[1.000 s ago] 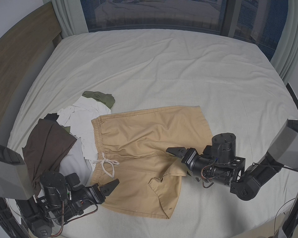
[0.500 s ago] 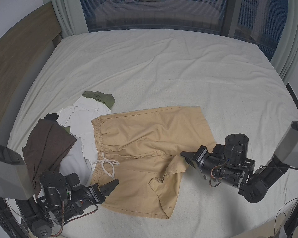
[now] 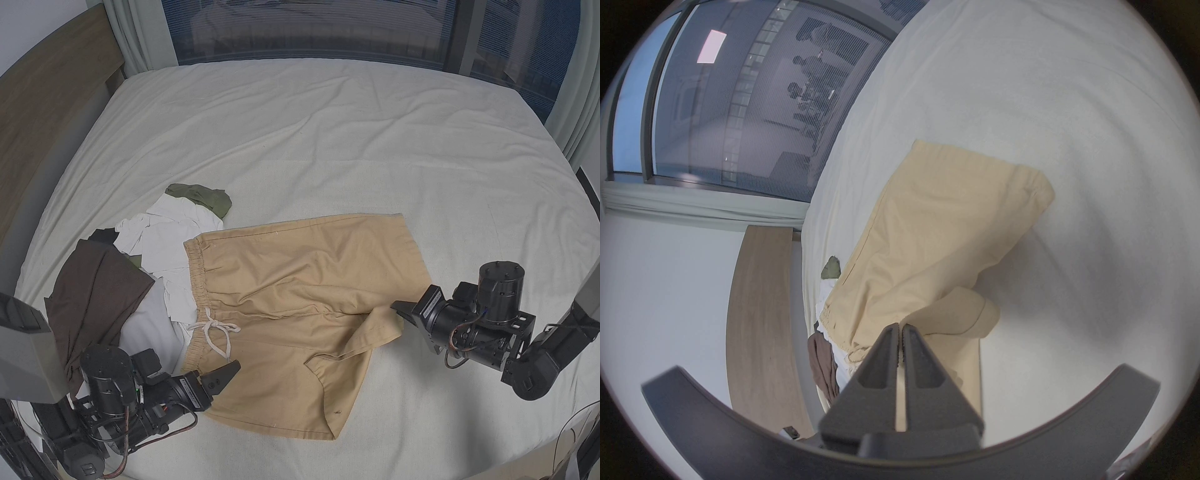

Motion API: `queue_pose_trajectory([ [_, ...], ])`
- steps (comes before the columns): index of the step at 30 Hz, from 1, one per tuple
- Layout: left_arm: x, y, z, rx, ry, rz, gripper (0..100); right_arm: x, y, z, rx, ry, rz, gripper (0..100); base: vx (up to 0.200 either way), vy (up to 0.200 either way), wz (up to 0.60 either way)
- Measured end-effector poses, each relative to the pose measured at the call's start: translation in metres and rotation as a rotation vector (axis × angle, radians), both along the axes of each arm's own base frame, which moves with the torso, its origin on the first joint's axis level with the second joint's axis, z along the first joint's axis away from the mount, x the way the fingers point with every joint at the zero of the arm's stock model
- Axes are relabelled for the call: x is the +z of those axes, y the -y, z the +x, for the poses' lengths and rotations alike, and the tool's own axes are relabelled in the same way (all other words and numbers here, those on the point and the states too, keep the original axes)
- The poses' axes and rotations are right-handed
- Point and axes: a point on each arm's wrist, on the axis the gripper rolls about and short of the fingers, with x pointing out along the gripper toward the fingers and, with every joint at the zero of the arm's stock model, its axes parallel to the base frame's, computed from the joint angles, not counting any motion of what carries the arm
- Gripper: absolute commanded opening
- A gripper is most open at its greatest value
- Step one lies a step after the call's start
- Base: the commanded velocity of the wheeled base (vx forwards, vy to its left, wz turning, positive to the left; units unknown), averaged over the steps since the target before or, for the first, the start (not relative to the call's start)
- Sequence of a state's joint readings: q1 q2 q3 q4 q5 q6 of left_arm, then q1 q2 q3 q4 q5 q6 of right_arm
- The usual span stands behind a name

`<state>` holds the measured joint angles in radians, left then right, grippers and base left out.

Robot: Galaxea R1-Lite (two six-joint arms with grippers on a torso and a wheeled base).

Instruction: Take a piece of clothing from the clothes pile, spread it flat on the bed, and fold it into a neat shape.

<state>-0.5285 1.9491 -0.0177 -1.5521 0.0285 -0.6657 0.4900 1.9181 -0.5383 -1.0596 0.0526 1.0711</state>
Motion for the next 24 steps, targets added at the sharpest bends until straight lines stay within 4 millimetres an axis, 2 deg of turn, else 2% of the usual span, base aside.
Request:
queue_pose_trajectory([
  [5, 0.0, 0.0, 0.0, -0.001, 0.0, 0.0, 100, -0.004, 0.002, 0.012, -0.006, 0.008, -0.011, 0, 0.0, 0.0, 0.0],
  [10, 0.0, 0.0, 0.0, -0.002, -0.002, 0.001, 100, -0.009, -0.006, 0.025, 0.042, 0.016, -0.004, 0, 0.0, 0.0, 0.0],
  [11, 0.0, 0.0, 0.0, -0.002, -0.001, 0.001, 100, -0.008, -0.009, 0.028, 0.049, 0.02, -0.002, 100, 0.0, 0.0, 0.0],
  [18, -0.001, 0.0, 0.0, 0.0, -0.004, 0.0, 100, -0.009, -0.021, 0.047, 0.061, 0.044, 0.01, 100, 0.0, 0.0, 0.0],
  [24, -0.001, 0.0, 0.0, 0.002, -0.007, -0.003, 100, 0.0, -0.015, 0.035, 0.063, 0.048, 0.01, 100, 0.0, 0.0, 0.0],
])
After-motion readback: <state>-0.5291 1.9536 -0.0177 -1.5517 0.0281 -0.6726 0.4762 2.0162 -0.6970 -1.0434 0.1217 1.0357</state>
